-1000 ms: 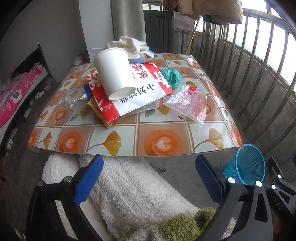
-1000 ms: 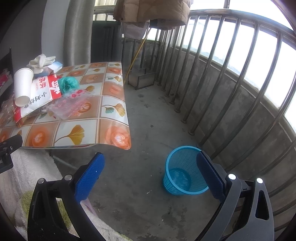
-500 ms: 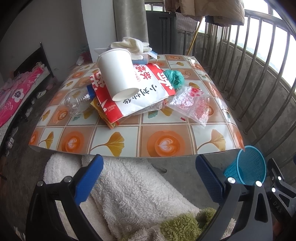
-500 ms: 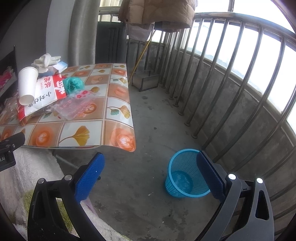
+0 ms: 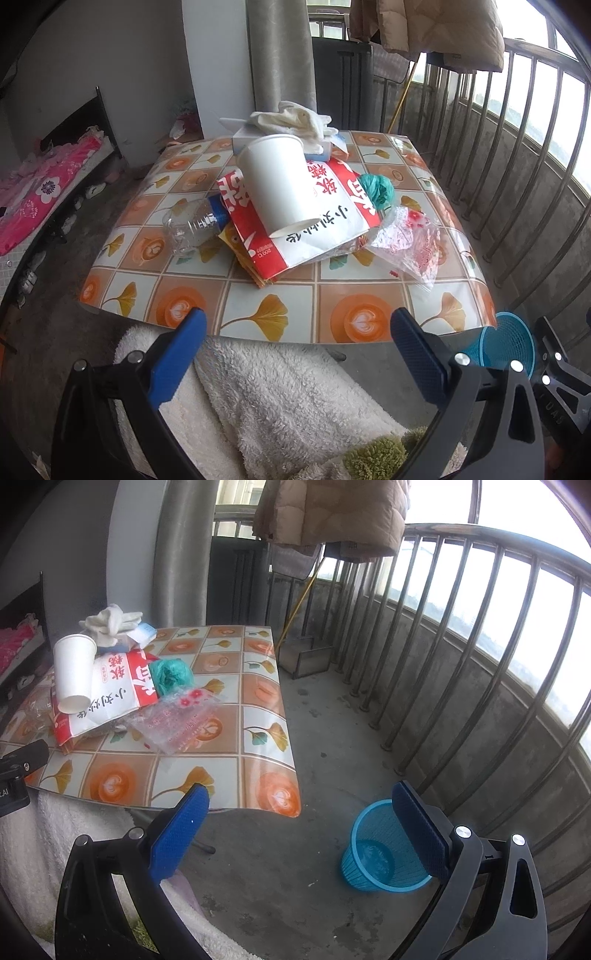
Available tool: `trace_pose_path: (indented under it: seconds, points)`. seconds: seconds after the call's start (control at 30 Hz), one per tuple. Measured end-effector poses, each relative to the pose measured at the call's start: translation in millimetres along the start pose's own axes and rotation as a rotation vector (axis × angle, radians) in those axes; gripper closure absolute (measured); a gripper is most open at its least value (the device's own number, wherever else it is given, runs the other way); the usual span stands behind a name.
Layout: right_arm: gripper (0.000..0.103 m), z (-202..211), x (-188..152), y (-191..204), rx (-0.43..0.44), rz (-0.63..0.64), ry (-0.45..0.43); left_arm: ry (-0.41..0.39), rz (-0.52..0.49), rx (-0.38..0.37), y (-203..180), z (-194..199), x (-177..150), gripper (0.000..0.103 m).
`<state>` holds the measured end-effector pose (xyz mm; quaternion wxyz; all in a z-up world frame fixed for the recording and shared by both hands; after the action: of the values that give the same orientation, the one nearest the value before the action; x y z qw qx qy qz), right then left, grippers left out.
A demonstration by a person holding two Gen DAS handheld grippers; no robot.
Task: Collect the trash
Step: 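Move both tools toward the white paper cup and clear wrapper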
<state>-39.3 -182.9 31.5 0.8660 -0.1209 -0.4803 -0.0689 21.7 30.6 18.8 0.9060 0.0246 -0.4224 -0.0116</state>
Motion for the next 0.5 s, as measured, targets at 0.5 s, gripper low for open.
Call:
trace_pose_path:
  seconds: [0.5]
  points:
    - [0.008,6.6,18.0,50.6,0.033,0.004,0.004,0.005,0.027,0.013,50.4,-6.8,20.9,0.006]
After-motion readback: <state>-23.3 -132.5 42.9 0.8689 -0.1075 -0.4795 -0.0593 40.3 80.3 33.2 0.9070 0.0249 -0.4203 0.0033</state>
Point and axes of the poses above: each gripper's, at about its wrist camera, not at the fingertips, and z roughly against the way its jaws point, y to its left, x to its top, the point moved 2 cm from there along -z, roughly the way its jaws point, and after that the axes turned 8 degrees about -y, right-handed, at the moved point
